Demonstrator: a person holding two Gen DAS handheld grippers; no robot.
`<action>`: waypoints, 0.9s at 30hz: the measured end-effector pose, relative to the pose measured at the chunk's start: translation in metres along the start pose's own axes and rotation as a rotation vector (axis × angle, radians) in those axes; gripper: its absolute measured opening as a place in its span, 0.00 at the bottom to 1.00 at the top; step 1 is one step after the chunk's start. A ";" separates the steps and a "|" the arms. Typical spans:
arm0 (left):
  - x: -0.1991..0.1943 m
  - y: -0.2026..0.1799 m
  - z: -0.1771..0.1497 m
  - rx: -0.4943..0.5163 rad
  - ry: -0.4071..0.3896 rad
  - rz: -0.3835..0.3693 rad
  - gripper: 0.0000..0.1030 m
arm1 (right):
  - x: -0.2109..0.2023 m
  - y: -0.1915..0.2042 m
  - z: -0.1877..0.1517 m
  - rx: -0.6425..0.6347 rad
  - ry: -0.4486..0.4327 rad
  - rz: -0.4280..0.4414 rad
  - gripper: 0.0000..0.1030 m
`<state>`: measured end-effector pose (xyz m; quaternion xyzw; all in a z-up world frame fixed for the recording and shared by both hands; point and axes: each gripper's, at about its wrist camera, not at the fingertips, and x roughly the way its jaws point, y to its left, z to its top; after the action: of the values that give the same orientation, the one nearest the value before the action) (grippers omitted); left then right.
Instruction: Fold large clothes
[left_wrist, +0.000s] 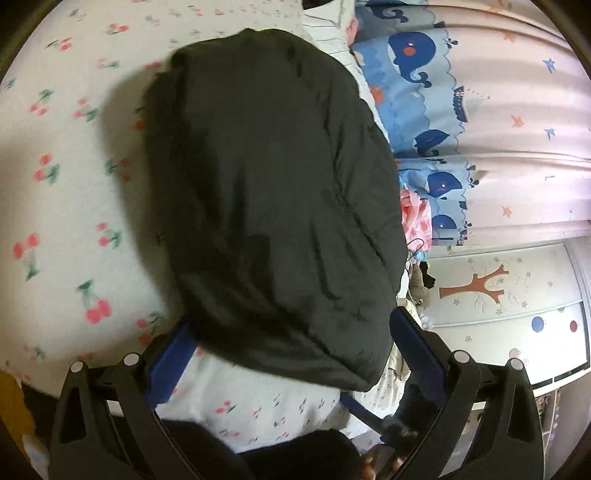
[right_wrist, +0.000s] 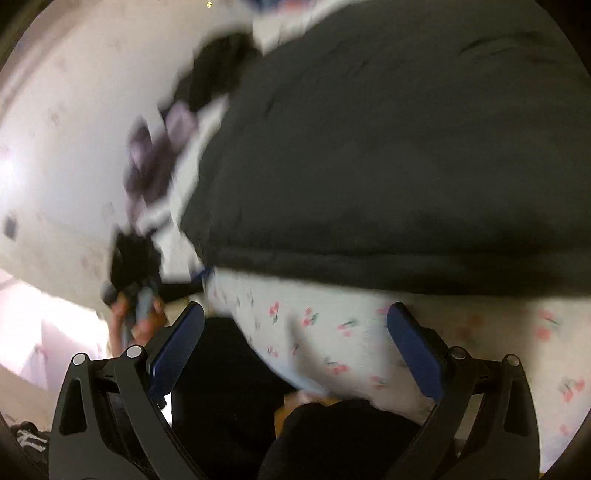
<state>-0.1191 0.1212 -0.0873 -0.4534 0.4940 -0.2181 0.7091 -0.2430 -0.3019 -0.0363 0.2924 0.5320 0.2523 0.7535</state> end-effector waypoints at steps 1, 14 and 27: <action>0.003 -0.003 0.002 0.011 -0.008 0.010 0.94 | 0.003 0.004 0.001 0.009 0.014 -0.006 0.93; 0.026 -0.003 0.013 -0.067 0.015 -0.018 0.94 | -0.037 -0.007 0.034 0.181 -0.217 0.315 0.94; 0.034 -0.007 0.031 -0.050 -0.171 -0.054 0.94 | -0.141 -0.145 -0.038 0.388 -0.289 0.134 0.93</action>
<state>-0.0758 0.1055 -0.0957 -0.5013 0.4244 -0.1852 0.7309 -0.3125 -0.4945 -0.0564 0.4994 0.4366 0.1504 0.7331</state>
